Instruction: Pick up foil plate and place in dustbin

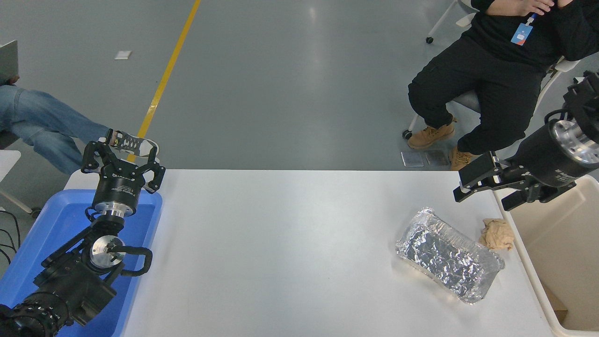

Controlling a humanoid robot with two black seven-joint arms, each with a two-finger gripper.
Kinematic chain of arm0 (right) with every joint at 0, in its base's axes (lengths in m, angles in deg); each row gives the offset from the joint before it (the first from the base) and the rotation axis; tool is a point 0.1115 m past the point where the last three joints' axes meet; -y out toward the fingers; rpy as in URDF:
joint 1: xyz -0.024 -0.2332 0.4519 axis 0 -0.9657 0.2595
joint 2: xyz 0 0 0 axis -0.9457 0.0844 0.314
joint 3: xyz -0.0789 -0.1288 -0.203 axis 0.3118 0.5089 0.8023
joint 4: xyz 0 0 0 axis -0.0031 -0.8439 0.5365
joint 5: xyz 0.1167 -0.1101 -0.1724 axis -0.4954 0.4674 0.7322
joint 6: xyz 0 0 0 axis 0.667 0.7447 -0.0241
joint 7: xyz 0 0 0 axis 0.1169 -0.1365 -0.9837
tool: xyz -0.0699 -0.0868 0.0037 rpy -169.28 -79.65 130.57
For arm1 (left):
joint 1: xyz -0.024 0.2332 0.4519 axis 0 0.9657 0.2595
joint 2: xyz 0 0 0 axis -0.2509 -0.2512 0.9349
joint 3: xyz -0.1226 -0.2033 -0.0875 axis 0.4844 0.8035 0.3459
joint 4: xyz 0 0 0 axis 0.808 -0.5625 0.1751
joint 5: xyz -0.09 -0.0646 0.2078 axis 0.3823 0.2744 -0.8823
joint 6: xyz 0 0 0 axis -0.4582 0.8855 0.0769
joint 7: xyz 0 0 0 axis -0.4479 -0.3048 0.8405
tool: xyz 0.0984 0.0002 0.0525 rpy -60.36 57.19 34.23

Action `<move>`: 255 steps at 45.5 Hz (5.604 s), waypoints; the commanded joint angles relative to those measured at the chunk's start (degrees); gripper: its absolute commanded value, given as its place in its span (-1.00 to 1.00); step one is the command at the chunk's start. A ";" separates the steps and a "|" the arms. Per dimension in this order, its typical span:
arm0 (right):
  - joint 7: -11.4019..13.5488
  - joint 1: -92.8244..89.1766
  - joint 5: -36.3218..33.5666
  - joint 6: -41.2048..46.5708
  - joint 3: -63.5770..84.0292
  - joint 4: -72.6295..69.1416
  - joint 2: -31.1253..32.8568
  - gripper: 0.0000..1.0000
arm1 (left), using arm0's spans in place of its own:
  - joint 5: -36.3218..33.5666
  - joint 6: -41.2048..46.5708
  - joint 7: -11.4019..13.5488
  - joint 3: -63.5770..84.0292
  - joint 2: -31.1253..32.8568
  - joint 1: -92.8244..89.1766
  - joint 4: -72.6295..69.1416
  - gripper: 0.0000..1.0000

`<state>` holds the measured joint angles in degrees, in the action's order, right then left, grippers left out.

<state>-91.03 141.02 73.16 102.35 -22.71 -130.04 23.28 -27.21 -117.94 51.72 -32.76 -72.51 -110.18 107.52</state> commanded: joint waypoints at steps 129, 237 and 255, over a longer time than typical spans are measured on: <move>-0.17 -41.18 -15.13 -35.24 2.10 15.38 -1.68 1.00 | 0.00 -0.06 0.00 -0.04 -0.03 -0.01 0.00 0.98; -2.90 -51.13 -12.93 -40.96 -13.46 18.37 -0.10 -1.00 | 0.00 -0.06 0.00 -0.04 -0.03 -0.01 0.00 0.98; -2.90 -33.99 -12.93 -30.68 -10.73 13.97 5.00 -1.00 | 0.00 -0.06 0.00 0.05 -0.03 -0.01 0.00 0.98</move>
<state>-93.88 97.63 60.16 65.13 -34.41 -114.29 24.92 -27.20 -118.00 51.72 -32.78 -72.54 -110.19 107.52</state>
